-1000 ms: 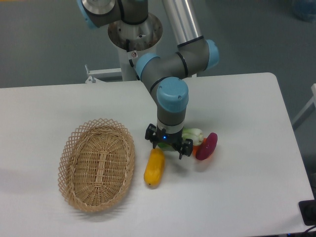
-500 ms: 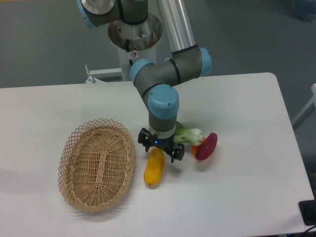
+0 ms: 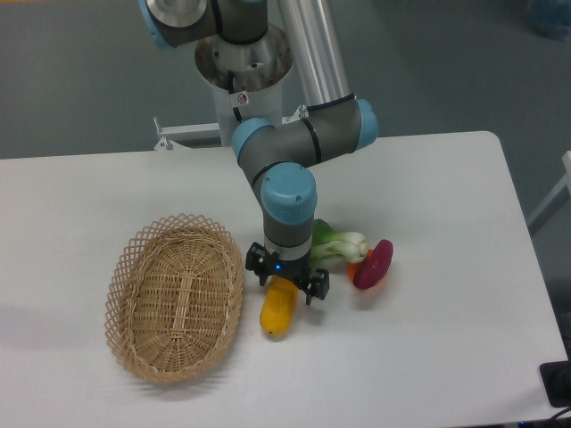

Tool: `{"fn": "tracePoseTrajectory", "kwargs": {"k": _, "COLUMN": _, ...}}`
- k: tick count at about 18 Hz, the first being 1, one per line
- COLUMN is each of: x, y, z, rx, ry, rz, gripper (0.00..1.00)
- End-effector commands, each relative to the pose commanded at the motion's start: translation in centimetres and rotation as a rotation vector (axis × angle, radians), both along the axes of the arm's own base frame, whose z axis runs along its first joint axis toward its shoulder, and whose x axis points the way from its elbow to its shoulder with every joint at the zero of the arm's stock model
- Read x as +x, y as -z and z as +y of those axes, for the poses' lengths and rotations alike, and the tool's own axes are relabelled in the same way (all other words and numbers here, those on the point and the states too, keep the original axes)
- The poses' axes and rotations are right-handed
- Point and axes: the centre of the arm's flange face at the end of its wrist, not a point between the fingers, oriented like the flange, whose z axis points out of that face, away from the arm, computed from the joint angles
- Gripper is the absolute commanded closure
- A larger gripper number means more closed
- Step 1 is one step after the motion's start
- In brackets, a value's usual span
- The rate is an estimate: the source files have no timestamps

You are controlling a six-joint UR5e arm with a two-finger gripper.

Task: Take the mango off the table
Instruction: 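Lower the gripper onto the yellow mango and close the fingers, then lift the grasped yellow mango up off the table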

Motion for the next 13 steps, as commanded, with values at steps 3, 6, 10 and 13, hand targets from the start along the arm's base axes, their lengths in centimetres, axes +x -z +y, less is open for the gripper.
{"fn": "tracePoseTrajectory", "kwargs": {"k": 3, "x": -0.1, "y": -0.4, "z": 0.1, "rx": 0.006, "ry": -0.020, "rz": 0.003, "gripper": 0.50}}
{"fn": "tracePoseTrajectory", "kwargs": {"k": 6, "x": -0.3, "y": -0.8, "z": 0.2, "rx": 0.013, "ry": -0.023, "rz": 0.009, "gripper": 0.61}}
{"fn": "tracePoseTrajectory", "kwargs": {"k": 10, "x": -0.7, "y": -1.7, "z": 0.6, "rx": 0.028, "ry": -0.029, "rz": 0.022, "gripper": 0.67}}
{"fn": "tracePoseTrajectory", "kwargs": {"k": 13, "x": -1.1, "y": -2.6, "z": 0.8, "rx": 0.043, "ry": -0.035, "rz": 0.035, "gripper": 0.67}}
